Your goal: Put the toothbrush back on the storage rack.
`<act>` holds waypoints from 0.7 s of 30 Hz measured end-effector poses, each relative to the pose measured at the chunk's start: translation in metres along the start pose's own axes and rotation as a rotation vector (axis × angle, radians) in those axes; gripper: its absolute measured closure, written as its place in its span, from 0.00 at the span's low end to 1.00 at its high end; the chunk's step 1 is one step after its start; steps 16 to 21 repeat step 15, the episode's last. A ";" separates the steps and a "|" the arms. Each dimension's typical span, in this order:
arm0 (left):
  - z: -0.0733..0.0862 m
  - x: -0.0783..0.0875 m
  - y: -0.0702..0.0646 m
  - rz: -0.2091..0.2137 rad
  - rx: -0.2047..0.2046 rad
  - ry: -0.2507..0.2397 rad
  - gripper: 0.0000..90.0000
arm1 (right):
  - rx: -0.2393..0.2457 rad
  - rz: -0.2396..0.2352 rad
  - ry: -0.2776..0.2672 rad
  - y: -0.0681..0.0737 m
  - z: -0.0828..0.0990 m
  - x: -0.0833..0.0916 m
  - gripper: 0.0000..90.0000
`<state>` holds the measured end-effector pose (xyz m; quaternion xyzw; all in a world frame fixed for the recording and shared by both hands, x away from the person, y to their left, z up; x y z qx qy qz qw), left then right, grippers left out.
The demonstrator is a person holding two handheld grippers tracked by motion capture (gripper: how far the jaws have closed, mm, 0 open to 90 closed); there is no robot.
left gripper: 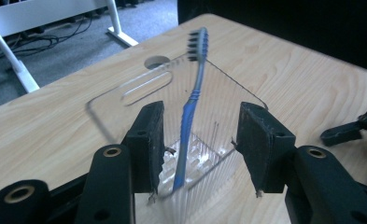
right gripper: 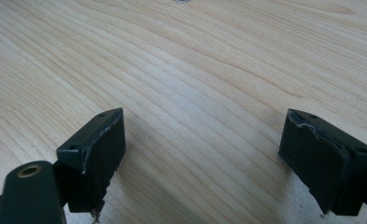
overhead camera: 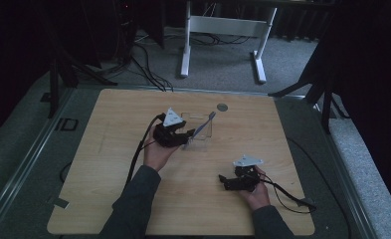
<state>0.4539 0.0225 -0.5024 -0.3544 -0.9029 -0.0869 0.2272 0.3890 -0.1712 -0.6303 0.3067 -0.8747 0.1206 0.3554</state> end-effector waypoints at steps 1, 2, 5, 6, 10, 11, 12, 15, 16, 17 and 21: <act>0.002 0.005 0.002 -0.003 0.017 -0.008 0.57 | 0.001 0.000 0.000 0.000 0.000 0.000 0.16; 0.004 0.009 0.004 0.001 0.037 -0.014 0.56 | 0.001 0.000 0.000 0.000 0.000 0.000 0.16; 0.015 0.018 0.009 0.000 0.075 -0.014 0.56 | -0.001 -0.001 0.001 0.000 0.000 0.000 0.16; 0.020 0.020 0.010 -0.004 0.081 -0.006 0.56 | -0.001 -0.001 0.001 0.000 0.000 0.000 0.16; 0.040 0.023 0.016 -0.024 0.099 0.019 0.55 | 0.000 0.000 0.000 0.000 0.000 0.000 0.16; 0.044 0.025 0.019 -0.037 0.102 0.018 0.55 | 0.000 0.000 0.000 0.000 0.000 0.000 0.16; 0.047 0.026 0.020 -0.042 0.107 0.018 0.55 | 0.000 0.000 0.000 0.000 0.000 0.000 0.16; 0.065 0.029 0.027 -0.075 0.095 0.060 0.54 | 0.003 0.000 -0.002 0.000 0.000 0.000 0.16; 0.065 0.029 0.027 -0.075 0.095 0.060 0.54 | 0.003 0.000 -0.002 0.000 0.000 0.000 0.16; 0.065 0.029 0.027 -0.075 0.095 0.060 0.54 | 0.003 0.000 -0.002 0.000 0.000 0.000 0.16; 0.065 0.029 0.027 -0.075 0.095 0.060 0.54 | 0.003 0.000 -0.002 0.000 0.000 0.000 0.16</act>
Point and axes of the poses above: each handheld gripper's, and its own axes: x roughly backward along the jaws, z roughly out of its underside, y roughly to its left, the point moved 10 cm from there along -x, roughly forward along the jaws, and after that the axes turned 1 degree about -x, right-handed, at the moved point
